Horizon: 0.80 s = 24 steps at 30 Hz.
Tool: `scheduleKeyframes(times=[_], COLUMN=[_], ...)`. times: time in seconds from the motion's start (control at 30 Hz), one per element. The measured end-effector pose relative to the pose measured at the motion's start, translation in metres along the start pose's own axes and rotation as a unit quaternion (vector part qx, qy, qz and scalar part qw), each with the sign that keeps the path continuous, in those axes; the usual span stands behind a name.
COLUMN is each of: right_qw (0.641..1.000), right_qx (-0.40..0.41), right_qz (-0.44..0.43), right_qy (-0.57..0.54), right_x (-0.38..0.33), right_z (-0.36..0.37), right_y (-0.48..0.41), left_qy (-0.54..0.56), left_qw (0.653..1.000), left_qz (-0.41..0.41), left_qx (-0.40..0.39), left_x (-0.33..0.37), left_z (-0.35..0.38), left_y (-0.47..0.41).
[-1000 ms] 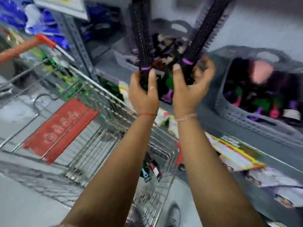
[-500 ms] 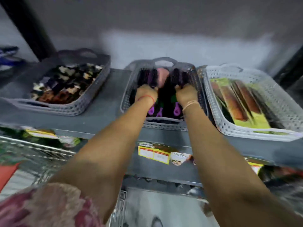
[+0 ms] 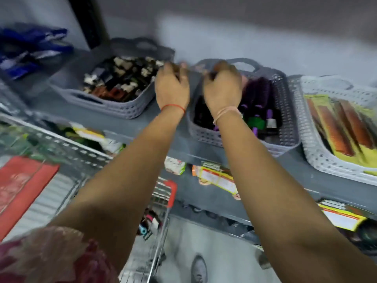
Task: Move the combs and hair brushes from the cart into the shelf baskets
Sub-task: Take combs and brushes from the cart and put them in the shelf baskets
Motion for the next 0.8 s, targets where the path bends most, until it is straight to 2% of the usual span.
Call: scheduleKeyframes(times=[0.07, 0.13, 0.2, 0.3, 0.37, 0.47, 0.53, 0.6, 0.7, 0.8], right_qw=[0.994, 0.975, 0.953, 0.939, 0.937, 0.895, 0.851, 0.813, 0.747, 0.682], right_qx=[-0.011, -0.039, -0.078, -0.166, -0.254, -0.421, -0.509, -0.560, -0.614, -0.666], right_qz=[-0.061, -0.080, -0.089, -0.091, -0.103, -0.112, -0.129, -0.115, -0.066, -0.038], right_qy=[-0.094, -0.202, -0.280, -0.288, -0.218, -0.094, 0.008, 0.113, 0.248, 0.300], right_x=[-0.057, -0.105, -0.138, -0.151, -0.135, -0.087, -0.046, 0.003, 0.073, 0.113], right_z=[0.025, 0.050, 0.078, 0.131, 0.170, 0.223, 0.246, 0.264, 0.287, 0.290], right_y=[0.028, 0.071, 0.122, 0.195, 0.240, 0.308, 0.342, 0.359, 0.375, 0.397], left_qy=[0.021, 0.002, -0.022, -0.088, -0.149, -0.211, -0.242, -0.235, -0.227, -0.221], left_qw=[0.995, 0.985, 0.976, 0.960, 0.945, 0.908, 0.851, 0.783, 0.727, 0.707], left_qz=[-0.042, -0.097, -0.143, -0.218, -0.268, -0.361, -0.447, -0.525, -0.585, -0.615], left_qx=[0.091, 0.143, 0.166, 0.153, 0.115, -0.001, -0.133, -0.236, -0.278, -0.270], left_x=[-0.039, -0.093, -0.151, -0.239, -0.291, -0.356, -0.390, -0.417, -0.444, -0.460], left_z=[-0.043, -0.081, -0.113, -0.151, -0.167, -0.168, -0.157, -0.145, -0.132, -0.115], left_y=[-0.024, -0.034, -0.031, -0.005, 0.022, 0.068, 0.108, 0.150, 0.195, 0.220])
Point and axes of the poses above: each hand's wrist, its own y-axis away from the middle knuckle, its own z-axis out of the palm, x = y × z, the point moved 5 cm from there along -y, towards the middle knuckle, and after that the axes turned 13 degrees about x, right-handed, at the moved point
